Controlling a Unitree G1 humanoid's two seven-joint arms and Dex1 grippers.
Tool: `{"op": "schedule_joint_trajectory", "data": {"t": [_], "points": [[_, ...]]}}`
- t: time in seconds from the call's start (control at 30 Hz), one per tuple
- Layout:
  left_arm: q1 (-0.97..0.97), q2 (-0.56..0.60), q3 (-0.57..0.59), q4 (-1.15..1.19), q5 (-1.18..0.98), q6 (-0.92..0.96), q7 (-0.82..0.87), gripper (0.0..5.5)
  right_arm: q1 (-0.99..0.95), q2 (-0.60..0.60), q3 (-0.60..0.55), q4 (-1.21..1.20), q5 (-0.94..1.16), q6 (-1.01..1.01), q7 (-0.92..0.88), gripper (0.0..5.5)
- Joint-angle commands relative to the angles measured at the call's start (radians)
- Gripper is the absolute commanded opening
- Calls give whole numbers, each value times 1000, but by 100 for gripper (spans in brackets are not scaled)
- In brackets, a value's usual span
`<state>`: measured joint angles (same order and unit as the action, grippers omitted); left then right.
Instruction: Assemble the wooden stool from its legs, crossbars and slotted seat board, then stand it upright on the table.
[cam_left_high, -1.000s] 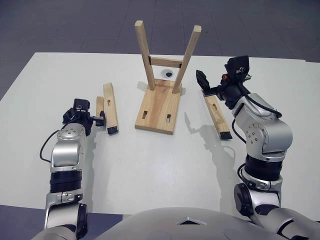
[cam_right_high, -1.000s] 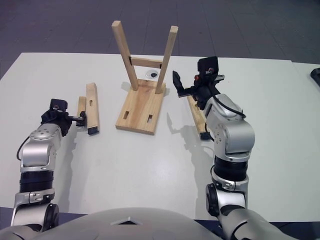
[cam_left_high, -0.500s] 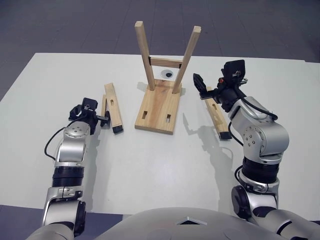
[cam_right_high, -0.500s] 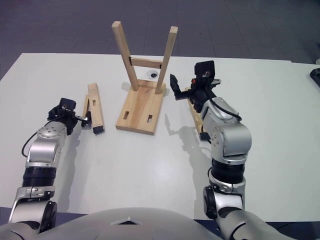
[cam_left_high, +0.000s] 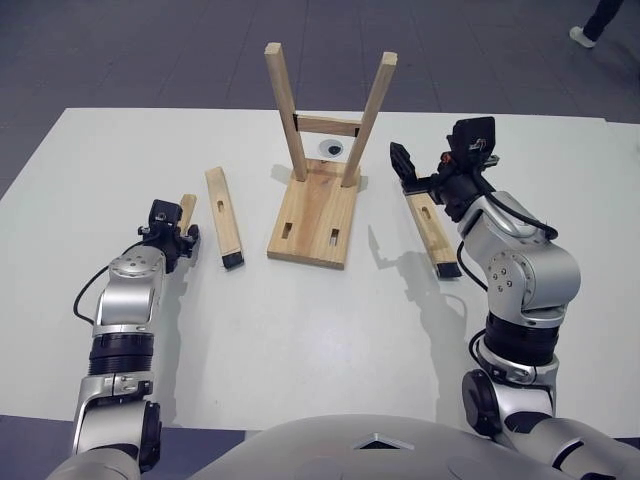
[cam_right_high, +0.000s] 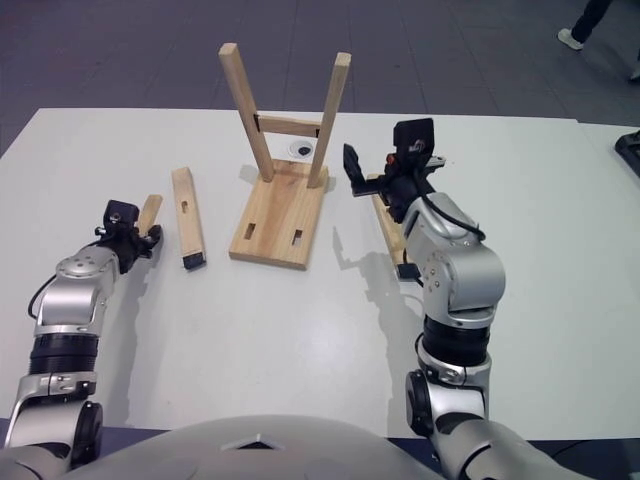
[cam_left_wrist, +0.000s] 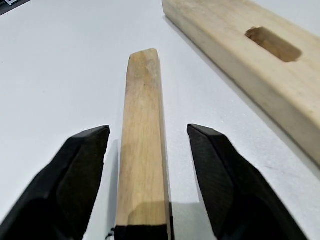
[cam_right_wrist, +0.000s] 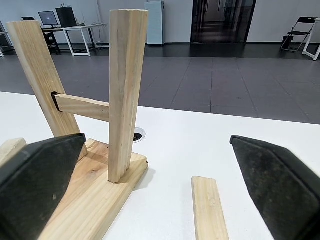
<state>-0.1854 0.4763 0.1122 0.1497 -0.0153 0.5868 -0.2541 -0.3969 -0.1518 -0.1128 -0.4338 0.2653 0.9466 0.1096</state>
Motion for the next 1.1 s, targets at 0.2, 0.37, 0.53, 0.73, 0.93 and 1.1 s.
{"op": "schedule_joint_trajectory", "data": {"t": [0.2, 0.37, 0.53, 0.73, 0.93, 1.1], "points": [[92, -11, -47, 106, 24, 79, -4, 124, -40, 8, -23, 17, 11, -2, -16, 540], [80, -18, -50, 135, 23, 68, -10, 114, -44, 11, -24, 29, 11, -4, -20, 540], [89, -32, -24, 107, 15, 32, 10, 114, -34, 14, -29, 36, 10, -2, -28, 540], [126, -49, 128, -137, -86, -235, 5, 70, -40, -2, -37, 34, 12, -6, -19, 540], [-26, -16, 94, -516, -117, -229, -16, 3, -223, 145, -304, -29, 525, 153, 43, 540], [-33, -26, 69, -496, -68, -157, 28, 3, -263, 113, -259, 9, 589, 164, 31, 540]]}}
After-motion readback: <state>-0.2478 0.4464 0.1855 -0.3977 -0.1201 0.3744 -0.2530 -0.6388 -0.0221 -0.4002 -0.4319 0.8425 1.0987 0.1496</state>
